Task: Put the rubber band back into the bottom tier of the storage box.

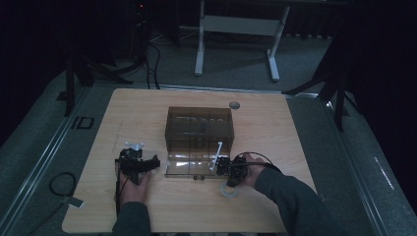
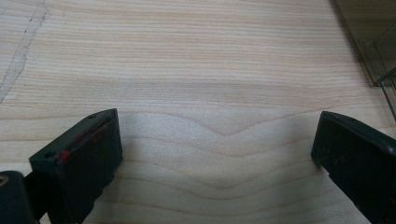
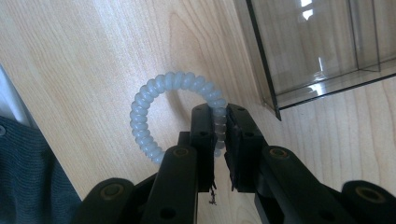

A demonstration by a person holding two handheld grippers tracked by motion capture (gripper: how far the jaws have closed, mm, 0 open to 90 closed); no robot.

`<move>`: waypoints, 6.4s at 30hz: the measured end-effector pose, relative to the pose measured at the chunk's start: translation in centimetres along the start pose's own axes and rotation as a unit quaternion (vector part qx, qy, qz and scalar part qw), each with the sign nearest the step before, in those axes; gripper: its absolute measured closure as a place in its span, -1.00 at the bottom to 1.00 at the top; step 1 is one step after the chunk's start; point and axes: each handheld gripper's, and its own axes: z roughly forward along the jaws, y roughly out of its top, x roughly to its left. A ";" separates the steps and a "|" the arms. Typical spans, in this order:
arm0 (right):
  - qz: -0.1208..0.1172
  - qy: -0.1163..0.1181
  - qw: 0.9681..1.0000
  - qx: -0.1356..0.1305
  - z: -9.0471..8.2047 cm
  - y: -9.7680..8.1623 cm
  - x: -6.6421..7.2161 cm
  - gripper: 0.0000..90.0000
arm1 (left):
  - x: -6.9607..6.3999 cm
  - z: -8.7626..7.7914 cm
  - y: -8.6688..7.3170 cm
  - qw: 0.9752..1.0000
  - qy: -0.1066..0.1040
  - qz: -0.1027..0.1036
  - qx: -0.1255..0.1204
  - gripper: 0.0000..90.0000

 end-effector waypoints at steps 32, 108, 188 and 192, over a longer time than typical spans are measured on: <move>0.024 -0.008 0.999 -0.022 -2.3 -0.5 -1.6 0.82 | 0.0 0.0 0.0 1.000 0.000 0.000 0.001 -0.96; 0.078 -0.027 0.996 -0.030 -2.2 2.0 -5.8 0.82 | 0.0 0.0 0.0 1.000 0.000 -0.001 -0.001 -0.96; 0.072 -0.040 0.997 -0.004 1.8 4.3 -6.0 0.81 | 0.0 0.0 0.0 1.000 0.000 0.000 0.000 -0.96; 0.073 -0.038 0.997 -0.002 2.1 4.2 -6.0 0.81 | 0.0 0.0 0.0 1.000 0.000 0.000 0.000 -0.96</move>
